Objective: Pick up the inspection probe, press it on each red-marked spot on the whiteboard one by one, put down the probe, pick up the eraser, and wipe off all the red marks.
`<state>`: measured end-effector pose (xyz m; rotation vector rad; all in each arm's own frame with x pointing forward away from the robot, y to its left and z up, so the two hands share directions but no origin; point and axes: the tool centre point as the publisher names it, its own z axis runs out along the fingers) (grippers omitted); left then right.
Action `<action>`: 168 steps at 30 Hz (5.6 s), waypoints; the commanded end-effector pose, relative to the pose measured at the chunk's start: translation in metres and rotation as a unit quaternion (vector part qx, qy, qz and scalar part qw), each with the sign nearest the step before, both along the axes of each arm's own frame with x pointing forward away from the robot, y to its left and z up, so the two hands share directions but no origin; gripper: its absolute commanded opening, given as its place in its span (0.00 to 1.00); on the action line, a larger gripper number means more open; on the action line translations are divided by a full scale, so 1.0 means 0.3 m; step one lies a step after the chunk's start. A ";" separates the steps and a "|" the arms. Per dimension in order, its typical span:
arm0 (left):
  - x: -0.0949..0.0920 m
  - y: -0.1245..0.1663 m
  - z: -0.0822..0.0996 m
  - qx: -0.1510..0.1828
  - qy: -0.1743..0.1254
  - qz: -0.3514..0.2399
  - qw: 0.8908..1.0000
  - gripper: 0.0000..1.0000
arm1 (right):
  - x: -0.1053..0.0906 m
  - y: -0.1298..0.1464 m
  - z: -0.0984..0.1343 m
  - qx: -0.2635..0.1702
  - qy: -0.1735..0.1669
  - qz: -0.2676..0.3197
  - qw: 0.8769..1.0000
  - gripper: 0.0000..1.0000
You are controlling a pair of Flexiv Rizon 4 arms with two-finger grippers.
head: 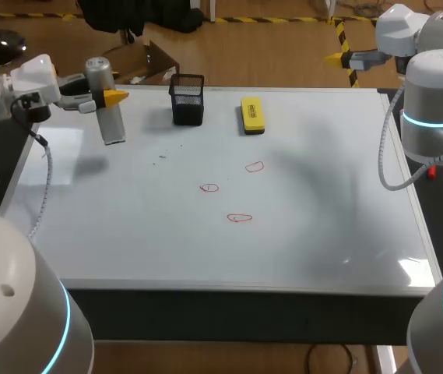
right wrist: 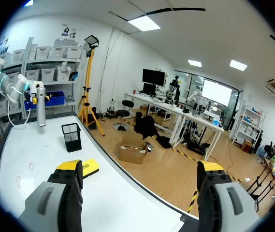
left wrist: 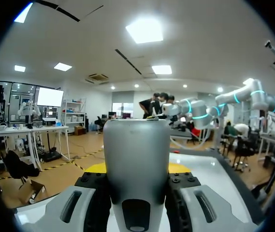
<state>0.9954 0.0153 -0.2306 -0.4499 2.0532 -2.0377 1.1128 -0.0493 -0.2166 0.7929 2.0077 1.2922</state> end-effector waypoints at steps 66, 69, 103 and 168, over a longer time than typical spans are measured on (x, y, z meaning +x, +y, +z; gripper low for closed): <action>-0.008 -0.001 0.006 0.001 -0.001 0.004 1.000 0.00 | 0.058 0.529 -0.301 -0.470 -0.119 0.576 0.658 1.00; -0.008 -0.001 0.006 0.001 -0.001 0.004 1.000 0.00 | 0.052 0.538 -0.321 -0.481 -0.141 0.574 0.648 1.00; -0.008 -0.001 0.006 0.001 -0.001 0.004 1.000 0.00 | -0.056 0.597 -0.573 -0.464 -0.191 0.745 0.440 1.00; -0.008 -0.001 0.006 0.001 -0.001 0.004 1.000 0.00 | -0.015 0.618 -0.713 -0.545 -0.120 0.763 0.325 0.42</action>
